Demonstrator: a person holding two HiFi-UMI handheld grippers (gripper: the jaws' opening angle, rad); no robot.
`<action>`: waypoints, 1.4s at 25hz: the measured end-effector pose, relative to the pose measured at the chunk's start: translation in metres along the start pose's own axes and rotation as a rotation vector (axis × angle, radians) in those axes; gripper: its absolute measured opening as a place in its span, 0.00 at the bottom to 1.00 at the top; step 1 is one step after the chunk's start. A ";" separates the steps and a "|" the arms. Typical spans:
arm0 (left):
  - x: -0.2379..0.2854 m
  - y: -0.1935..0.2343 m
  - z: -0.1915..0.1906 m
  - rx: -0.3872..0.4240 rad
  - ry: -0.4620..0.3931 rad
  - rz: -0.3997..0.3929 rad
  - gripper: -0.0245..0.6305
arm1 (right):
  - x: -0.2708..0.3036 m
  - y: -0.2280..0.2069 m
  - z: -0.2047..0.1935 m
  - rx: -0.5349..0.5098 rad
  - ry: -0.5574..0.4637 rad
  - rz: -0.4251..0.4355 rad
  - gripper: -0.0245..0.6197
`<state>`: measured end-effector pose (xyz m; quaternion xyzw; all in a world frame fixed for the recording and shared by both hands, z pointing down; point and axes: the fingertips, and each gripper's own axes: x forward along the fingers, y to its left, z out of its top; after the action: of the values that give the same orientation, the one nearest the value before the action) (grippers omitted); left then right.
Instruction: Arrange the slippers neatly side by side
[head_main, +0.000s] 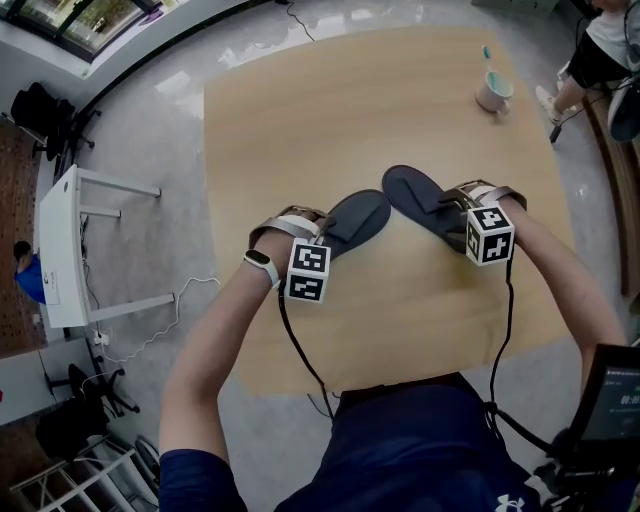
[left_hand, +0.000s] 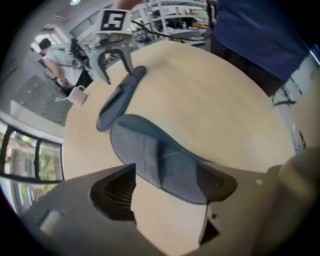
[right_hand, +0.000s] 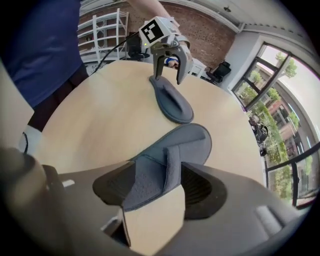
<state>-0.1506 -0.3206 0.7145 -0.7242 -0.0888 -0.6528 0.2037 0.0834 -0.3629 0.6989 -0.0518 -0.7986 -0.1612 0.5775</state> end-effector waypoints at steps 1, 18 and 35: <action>0.003 -0.005 -0.002 0.055 0.017 -0.021 0.63 | 0.002 0.002 -0.002 -0.033 0.017 0.017 0.52; 0.020 -0.033 -0.005 0.161 0.115 -0.237 0.67 | 0.025 0.016 0.000 0.014 0.078 0.243 0.54; 0.022 -0.041 0.030 -0.305 0.005 -0.252 0.67 | 0.028 0.036 0.012 0.182 0.059 0.205 0.53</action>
<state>-0.1364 -0.2743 0.7416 -0.7284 -0.0783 -0.6806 0.0082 0.0727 -0.3276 0.7292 -0.0760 -0.7829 -0.0298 0.6167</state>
